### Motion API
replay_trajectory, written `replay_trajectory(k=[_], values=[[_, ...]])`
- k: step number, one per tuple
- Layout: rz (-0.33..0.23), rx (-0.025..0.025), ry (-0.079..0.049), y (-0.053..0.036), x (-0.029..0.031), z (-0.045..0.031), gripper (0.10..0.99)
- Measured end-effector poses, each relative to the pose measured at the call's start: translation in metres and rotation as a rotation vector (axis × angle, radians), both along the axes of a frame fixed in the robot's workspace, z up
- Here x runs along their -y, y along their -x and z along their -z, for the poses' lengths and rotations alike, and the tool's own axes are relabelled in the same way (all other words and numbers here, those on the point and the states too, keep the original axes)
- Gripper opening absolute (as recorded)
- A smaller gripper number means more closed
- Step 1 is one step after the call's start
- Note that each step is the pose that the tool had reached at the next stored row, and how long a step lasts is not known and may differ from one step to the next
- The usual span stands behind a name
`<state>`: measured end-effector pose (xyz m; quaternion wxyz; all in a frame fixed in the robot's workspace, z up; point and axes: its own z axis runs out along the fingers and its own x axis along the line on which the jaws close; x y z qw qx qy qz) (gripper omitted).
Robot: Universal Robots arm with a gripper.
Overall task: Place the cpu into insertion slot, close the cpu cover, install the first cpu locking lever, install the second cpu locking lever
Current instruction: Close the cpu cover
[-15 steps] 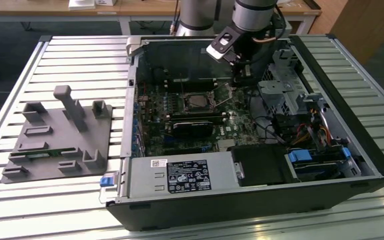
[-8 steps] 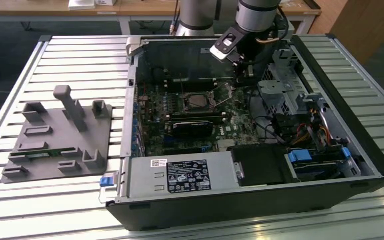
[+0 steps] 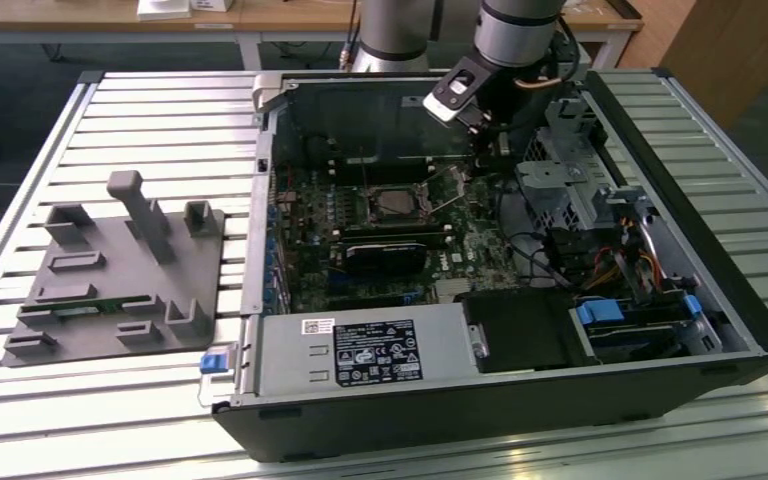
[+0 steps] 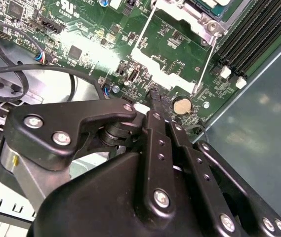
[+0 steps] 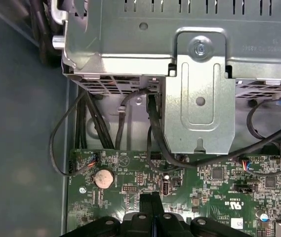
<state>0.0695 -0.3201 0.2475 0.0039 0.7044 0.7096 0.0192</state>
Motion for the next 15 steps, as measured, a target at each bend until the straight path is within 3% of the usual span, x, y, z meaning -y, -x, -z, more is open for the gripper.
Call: replay_trajectory(k=[15], values=[[0.000,-0.0008,0.000,-0.0031,0.0000,0.0027,0.106]])
